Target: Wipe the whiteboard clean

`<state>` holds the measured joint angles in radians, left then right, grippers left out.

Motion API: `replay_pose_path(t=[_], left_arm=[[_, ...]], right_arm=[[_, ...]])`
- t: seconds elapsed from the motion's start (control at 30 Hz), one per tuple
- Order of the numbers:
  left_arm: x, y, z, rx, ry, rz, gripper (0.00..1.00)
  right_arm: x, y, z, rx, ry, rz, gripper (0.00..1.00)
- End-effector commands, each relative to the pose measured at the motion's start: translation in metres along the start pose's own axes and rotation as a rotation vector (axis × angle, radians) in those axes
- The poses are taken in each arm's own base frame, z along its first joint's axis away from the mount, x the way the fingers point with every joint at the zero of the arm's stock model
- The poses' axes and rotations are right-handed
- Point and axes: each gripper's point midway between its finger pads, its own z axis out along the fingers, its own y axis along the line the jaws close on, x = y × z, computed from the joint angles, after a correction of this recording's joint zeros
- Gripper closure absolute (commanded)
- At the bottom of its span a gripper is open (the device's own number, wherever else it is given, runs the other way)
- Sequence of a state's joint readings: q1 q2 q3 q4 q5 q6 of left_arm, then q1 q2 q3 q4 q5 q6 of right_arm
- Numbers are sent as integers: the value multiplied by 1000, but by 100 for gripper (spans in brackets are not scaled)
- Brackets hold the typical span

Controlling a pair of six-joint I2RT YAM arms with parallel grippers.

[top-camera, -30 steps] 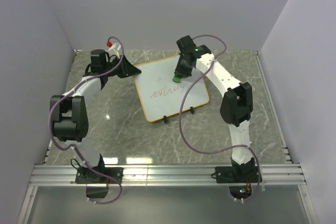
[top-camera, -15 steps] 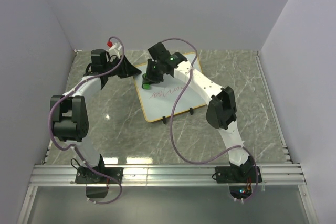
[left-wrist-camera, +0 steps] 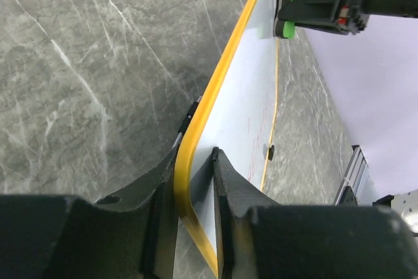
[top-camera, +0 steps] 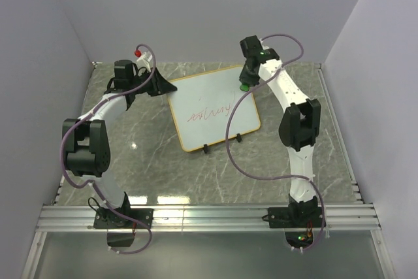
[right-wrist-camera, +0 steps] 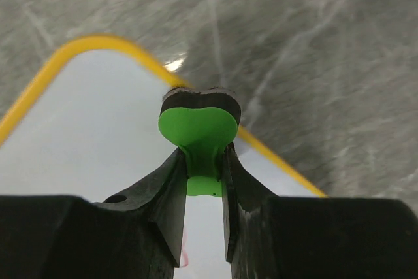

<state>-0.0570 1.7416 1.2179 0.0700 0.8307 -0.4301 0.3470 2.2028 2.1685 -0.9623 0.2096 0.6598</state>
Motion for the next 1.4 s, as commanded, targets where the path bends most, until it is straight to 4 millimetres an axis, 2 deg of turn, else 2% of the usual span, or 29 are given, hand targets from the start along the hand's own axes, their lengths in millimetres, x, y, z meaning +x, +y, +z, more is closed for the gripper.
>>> replay_pose_path(t=[0.0, 0.03, 0.1, 0.23, 0.27, 0.3, 0.37, 0.5, 0.63, 0.77, 0.83, 0.93, 1.03, 1.13, 1.2, 1.33, 1.37], left_arm=[[-1, -8, 4, -3, 9, 85, 100], [-2, -9, 4, -2, 7, 87, 100], [-2, -8, 5, -1, 9, 88, 100], [-3, -8, 7, -1, 12, 88, 100], [-3, -7, 7, -1, 12, 90, 100], [-2, -8, 8, 1, 14, 89, 100], [-2, -8, 8, 1, 14, 89, 100], [0, -7, 9, 2, 17, 89, 100], [0, -9, 9, 6, 18, 89, 100], [-1, -10, 10, 9, 18, 93, 100], [-1, -10, 9, 7, 18, 94, 100], [0, -10, 9, 8, 20, 93, 100], [1, -11, 8, 9, 19, 94, 100], [0, -13, 6, 7, 15, 97, 100], [0, -14, 5, 7, 12, 101, 100], [0, -16, 4, 9, 10, 103, 100], [0, -16, 4, 9, 10, 103, 100]], right_arm=[[11, -24, 12, 112, -3, -65, 100], [10, -19, 12, 86, -8, -60, 100], [21, -9, 7, 47, 6, -64, 100], [37, 24, -9, -44, 15, -65, 100], [36, 34, -14, -65, 8, -59, 100], [46, 48, -21, -89, 15, -79, 100], [53, 71, -31, -142, 21, -89, 100], [86, 123, -57, -256, 48, -151, 100], [122, 152, -65, -328, 103, -194, 100], [149, 159, -59, -320, 143, -263, 100], [148, 156, -57, -309, 135, -263, 100], [127, 144, -52, -278, 97, -223, 100], [99, 114, -39, -213, 74, -144, 100], [72, 69, -21, -101, 37, -88, 100], [57, 31, -6, 6, 13, -69, 100], [47, -23, 13, 149, 3, -62, 100], [45, -31, 17, 166, 2, -56, 100]])
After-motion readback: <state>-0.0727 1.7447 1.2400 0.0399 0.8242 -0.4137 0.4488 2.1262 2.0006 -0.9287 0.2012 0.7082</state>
